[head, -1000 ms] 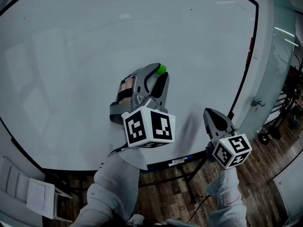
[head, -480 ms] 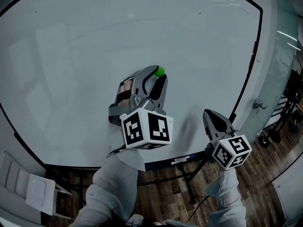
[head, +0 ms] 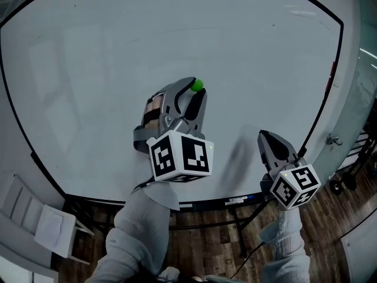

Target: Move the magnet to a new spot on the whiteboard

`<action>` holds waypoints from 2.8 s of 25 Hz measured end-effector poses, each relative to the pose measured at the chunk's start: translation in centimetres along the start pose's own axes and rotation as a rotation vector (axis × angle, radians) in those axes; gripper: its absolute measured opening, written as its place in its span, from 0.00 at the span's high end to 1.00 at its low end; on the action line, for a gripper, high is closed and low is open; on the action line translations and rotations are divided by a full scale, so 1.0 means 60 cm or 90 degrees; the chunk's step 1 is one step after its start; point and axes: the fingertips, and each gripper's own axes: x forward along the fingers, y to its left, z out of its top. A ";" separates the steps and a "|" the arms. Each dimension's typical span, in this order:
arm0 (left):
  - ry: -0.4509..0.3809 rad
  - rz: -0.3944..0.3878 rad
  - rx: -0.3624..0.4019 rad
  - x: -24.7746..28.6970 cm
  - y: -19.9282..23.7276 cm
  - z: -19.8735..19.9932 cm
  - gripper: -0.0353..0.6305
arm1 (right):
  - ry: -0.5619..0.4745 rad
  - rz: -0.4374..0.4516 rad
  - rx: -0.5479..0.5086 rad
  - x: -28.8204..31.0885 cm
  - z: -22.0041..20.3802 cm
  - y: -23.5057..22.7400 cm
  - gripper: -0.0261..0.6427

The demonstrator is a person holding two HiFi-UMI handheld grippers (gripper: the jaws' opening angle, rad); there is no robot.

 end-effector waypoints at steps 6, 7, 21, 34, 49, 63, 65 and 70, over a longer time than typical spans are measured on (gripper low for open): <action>0.025 0.037 0.001 -0.030 0.072 -0.033 0.76 | -0.034 0.050 0.012 0.045 0.036 0.049 0.92; 0.028 0.041 0.003 -0.034 0.085 -0.037 0.76 | -0.042 0.056 0.015 0.052 0.047 0.056 0.92; 0.037 0.099 -0.049 -0.042 0.253 -0.086 0.76 | -0.137 0.114 -0.050 0.153 0.198 0.125 0.92; 0.052 0.132 -0.097 -0.045 0.357 -0.116 0.76 | -0.155 0.139 -0.047 0.185 0.226 0.152 0.92; 0.052 0.156 -0.107 -0.047 0.372 -0.135 0.76 | -0.150 0.146 -0.055 0.185 0.220 0.158 0.92; 0.070 0.171 -0.089 -0.074 0.374 -0.149 0.72 | -0.135 0.147 -0.051 0.175 0.202 0.181 0.92; 0.070 0.171 -0.094 -0.074 0.372 -0.150 0.72 | -0.132 0.149 -0.048 0.177 0.199 0.179 0.92; 0.064 0.163 -0.113 -0.082 0.359 -0.152 0.72 | -0.125 0.153 -0.039 0.181 0.189 0.179 0.92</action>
